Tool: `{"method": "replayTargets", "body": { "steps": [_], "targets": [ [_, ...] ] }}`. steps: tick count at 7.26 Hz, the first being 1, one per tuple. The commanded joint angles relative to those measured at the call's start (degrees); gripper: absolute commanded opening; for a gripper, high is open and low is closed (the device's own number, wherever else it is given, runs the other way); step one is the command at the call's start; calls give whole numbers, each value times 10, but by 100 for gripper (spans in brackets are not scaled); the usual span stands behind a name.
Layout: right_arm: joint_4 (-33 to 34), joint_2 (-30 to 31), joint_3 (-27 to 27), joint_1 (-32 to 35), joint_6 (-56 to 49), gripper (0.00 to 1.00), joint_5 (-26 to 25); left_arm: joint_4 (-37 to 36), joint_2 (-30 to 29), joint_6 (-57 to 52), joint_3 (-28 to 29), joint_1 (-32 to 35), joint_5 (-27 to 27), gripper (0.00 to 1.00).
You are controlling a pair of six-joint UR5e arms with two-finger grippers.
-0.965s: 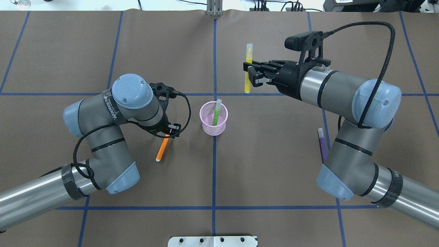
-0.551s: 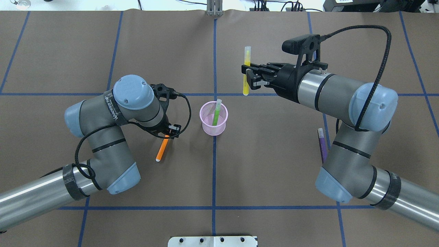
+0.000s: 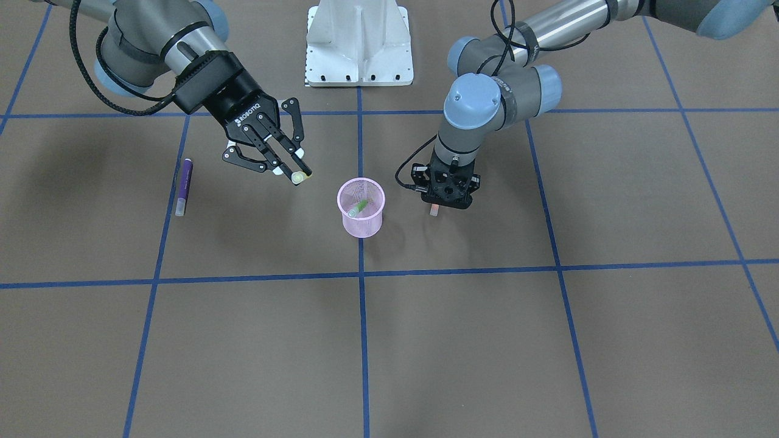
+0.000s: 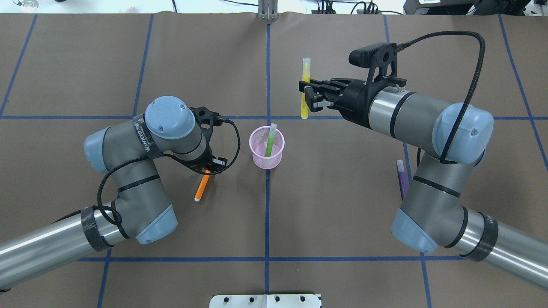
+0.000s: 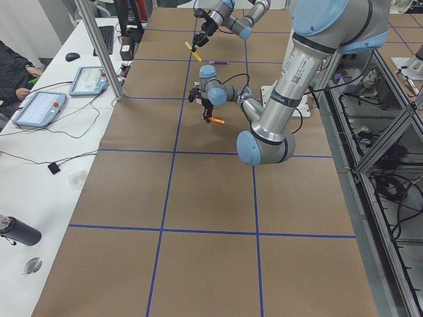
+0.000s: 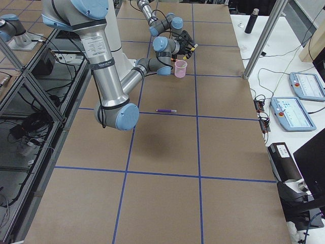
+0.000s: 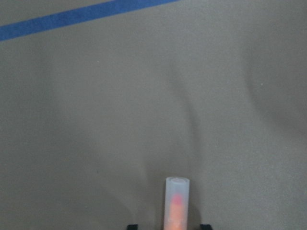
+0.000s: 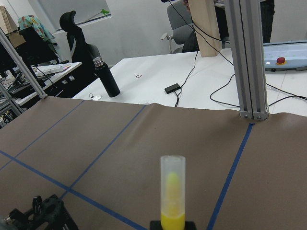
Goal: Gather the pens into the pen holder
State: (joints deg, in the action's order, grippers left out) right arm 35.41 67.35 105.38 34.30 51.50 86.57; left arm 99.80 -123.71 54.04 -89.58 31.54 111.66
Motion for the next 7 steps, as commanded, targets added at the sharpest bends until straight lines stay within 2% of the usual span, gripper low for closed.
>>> {"method": "replayTargets", "body": {
  "steps": [1, 2, 3, 5, 6, 7],
  "targets": [
    [0, -1, 0, 0, 0, 0, 0, 0, -1, 2, -1, -2, 0, 35],
    [0, -1, 0, 0, 0, 0, 0, -2, 0, 4, -1, -2, 0, 7],
    [0, -1, 0, 0, 0, 0, 0, -2, 3, 6, -1, -2, 0, 0],
    [1, -4, 0, -2, 0, 0, 0, -2, 5, 25, -24, 4, 0, 0],
    [2, -4, 0, -2, 1, 0, 0, -4, 16, 23, -57, 16, 0, 0],
    [3, -14, -1, -6, 0, 0, -3, -5, 27, 17, -78, 52, 10, 0]
  ]
}}
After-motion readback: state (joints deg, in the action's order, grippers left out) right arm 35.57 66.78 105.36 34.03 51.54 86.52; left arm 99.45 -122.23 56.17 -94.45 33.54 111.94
